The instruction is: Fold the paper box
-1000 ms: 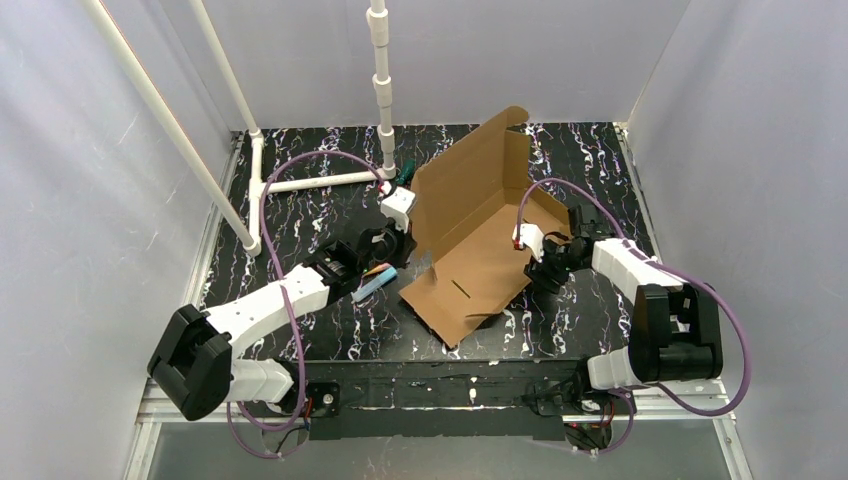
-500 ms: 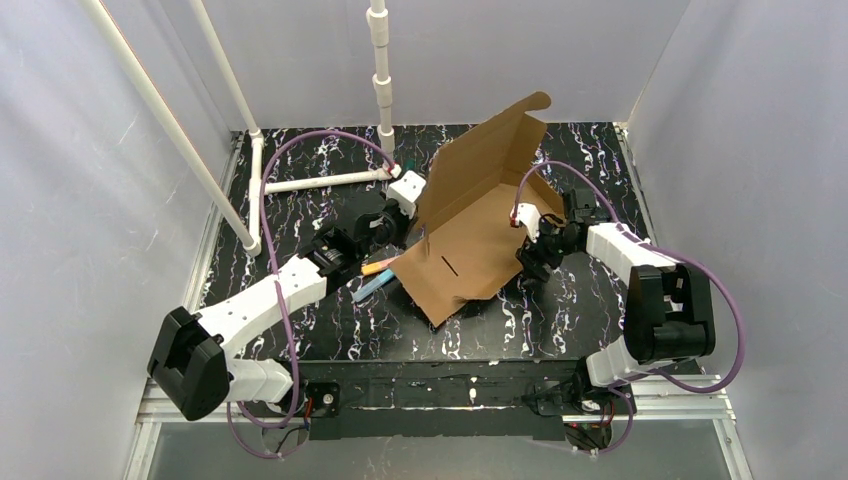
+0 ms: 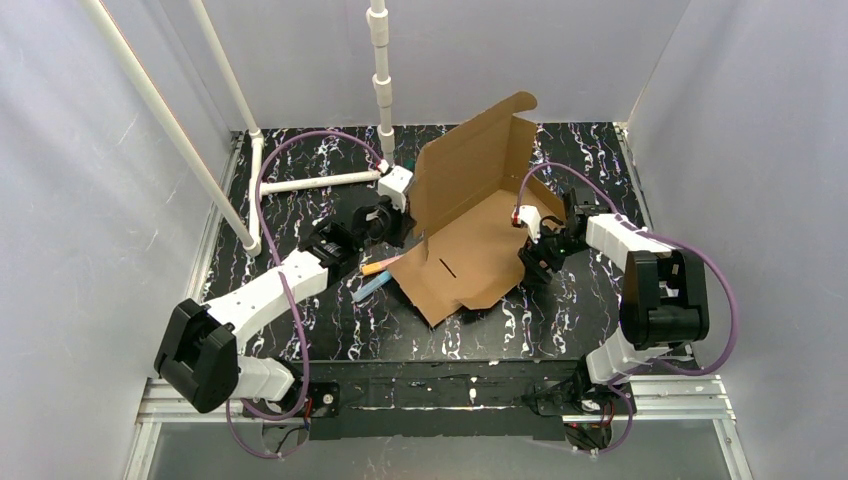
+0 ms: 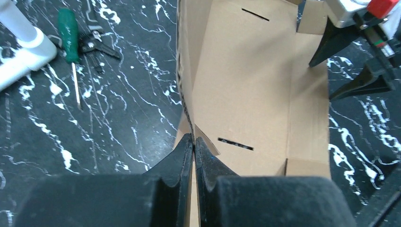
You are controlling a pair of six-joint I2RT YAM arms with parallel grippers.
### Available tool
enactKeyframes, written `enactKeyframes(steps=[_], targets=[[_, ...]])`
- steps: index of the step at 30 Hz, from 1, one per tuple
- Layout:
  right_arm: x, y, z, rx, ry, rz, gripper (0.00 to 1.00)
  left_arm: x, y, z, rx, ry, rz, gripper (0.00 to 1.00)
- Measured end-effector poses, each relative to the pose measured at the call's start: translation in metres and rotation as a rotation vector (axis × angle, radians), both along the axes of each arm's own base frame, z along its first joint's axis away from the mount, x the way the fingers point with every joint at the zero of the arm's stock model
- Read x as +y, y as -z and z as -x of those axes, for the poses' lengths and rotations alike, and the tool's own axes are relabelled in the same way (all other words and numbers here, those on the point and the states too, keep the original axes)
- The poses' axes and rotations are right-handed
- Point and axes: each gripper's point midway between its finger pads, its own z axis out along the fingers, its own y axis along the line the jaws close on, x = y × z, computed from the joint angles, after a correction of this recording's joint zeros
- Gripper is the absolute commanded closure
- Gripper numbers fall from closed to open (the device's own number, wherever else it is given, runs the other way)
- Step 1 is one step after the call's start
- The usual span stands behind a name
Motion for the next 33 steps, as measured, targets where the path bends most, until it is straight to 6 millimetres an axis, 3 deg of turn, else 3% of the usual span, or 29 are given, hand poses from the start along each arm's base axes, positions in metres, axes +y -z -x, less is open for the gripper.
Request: enactKeyframes(steps=[5, 8, 12, 17, 21, 23, 24, 25, 26, 29, 33], targets=[[-0.002, 0.006, 0.0, 0.025, -0.001, 0.014, 0.28, -0.001, 0.005, 0.005, 0.098, 0.008, 0.095, 1.0], [-0.004, 0.007, 0.0, 0.02, -0.005, 0.03, 0.29, -0.003, 0.007, 0.01, 0.146, 0.02, 0.14, 0.81], [-0.007, 0.008, -0.002, -0.004, -0.021, 0.062, 0.4, -0.006, 0.005, 0.016, 0.222, 0.044, 0.215, 0.53], [-0.013, 0.014, -0.002, -0.02, -0.045, 0.106, 0.48, -0.008, 0.004, 0.015, 0.337, 0.06, 0.305, 0.34], [-0.016, 0.014, -0.004, -0.044, -0.078, 0.128, 0.5, -0.005, -0.001, -0.009, 0.436, 0.049, 0.387, 0.31], [-0.017, 0.015, -0.004, -0.049, -0.086, 0.137, 0.39, 0.005, -0.005, -0.029, 0.479, 0.009, 0.399, 0.29], [-0.017, 0.014, -0.003, -0.044, -0.088, 0.137, 0.36, 0.009, -0.009, -0.031, 0.476, 0.0, 0.375, 0.24], [-0.016, 0.012, -0.001, -0.032, -0.093, 0.136, 0.33, 0.016, -0.019, -0.037, 0.45, -0.018, 0.336, 0.06], [-0.016, 0.008, -0.001, -0.029, -0.095, 0.132, 0.32, 0.022, -0.032, -0.044, 0.394, -0.027, 0.303, 0.02], [-0.012, -0.001, -0.003, -0.022, -0.097, 0.108, 0.31, 0.049, -0.05, -0.055, 0.331, -0.086, 0.294, 0.02], [-0.002, -0.013, -0.002, -0.011, -0.094, 0.048, 0.31, 0.112, -0.057, -0.087, 0.328, -0.242, 0.373, 0.02]])
